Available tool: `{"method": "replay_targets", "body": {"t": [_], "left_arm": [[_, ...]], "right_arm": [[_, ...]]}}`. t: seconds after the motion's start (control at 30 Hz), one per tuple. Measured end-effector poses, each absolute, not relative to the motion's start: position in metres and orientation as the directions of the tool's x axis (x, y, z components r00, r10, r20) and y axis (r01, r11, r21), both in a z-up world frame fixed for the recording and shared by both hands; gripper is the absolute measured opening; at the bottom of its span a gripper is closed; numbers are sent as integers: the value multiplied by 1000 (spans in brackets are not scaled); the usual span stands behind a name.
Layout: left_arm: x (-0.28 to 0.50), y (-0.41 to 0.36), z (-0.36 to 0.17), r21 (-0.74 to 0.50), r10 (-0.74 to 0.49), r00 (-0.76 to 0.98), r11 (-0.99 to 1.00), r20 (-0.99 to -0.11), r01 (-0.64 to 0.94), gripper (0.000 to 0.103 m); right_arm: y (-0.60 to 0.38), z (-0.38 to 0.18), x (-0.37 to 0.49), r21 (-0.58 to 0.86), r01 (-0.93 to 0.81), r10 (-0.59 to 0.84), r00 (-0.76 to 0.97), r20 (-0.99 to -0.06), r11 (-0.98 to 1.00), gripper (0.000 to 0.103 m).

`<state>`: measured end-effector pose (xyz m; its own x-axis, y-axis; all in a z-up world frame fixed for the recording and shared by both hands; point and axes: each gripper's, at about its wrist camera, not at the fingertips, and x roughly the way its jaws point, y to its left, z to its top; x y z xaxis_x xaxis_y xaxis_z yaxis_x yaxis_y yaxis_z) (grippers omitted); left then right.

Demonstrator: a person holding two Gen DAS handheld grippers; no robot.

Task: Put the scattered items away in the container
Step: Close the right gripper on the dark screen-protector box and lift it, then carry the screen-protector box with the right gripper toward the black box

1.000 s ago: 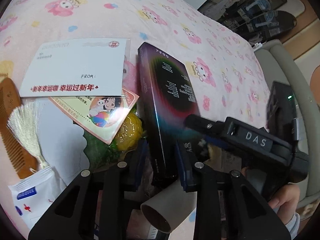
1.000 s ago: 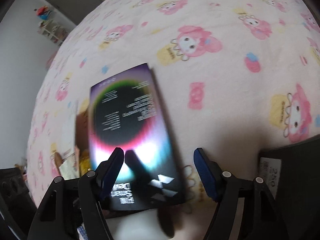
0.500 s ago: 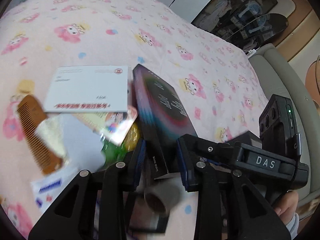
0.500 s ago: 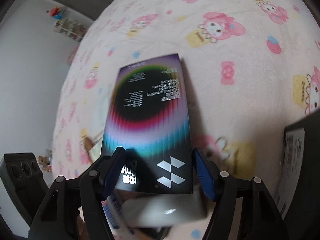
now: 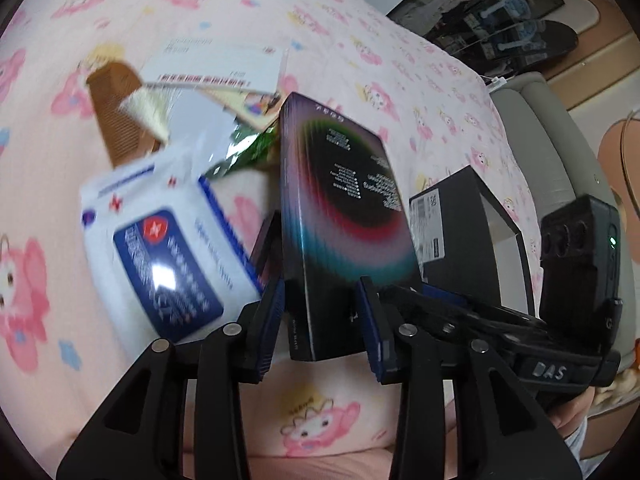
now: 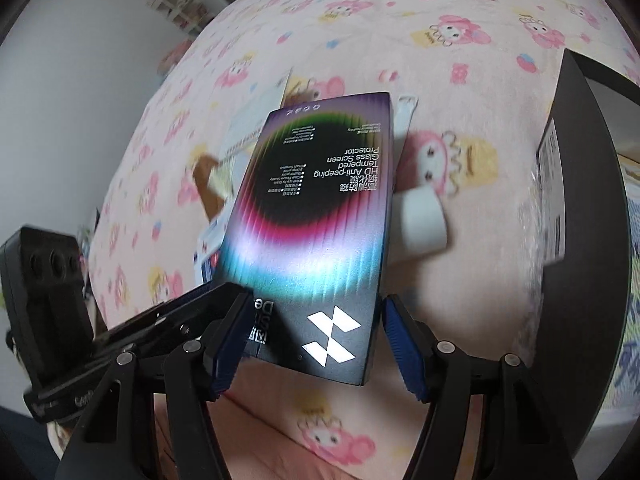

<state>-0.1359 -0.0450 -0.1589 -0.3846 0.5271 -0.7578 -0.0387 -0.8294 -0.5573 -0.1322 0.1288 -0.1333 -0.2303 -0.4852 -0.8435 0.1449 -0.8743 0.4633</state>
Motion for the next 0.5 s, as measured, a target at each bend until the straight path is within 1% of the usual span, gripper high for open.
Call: {"method": "replay_targets", "body": {"t": [0.13, 0.23, 0.37, 0.5], "left_arm": [[-128, -50, -162, -560, 518, -389, -828, -762, -6, 37], [-133, -50, -165, -545, 487, -414, -838, -769, 24, 37], [-142, -45, -176, -486, 427, -396, -872, -813, 57, 38], [-143, -44, -181, -510, 453, -379, -858, -807, 61, 39]], "right_arm": [[137, -130, -123, 492, 167, -519, -240, -820, -854, 64], [157, -126, -108, 463, 166, -491, -290, -821, -871, 64], [152, -139, -107, 452, 161, -480, -313, -820, -877, 64], [144, -151, -104, 469, 199, -508, -275, -816, -861, 64]]}}
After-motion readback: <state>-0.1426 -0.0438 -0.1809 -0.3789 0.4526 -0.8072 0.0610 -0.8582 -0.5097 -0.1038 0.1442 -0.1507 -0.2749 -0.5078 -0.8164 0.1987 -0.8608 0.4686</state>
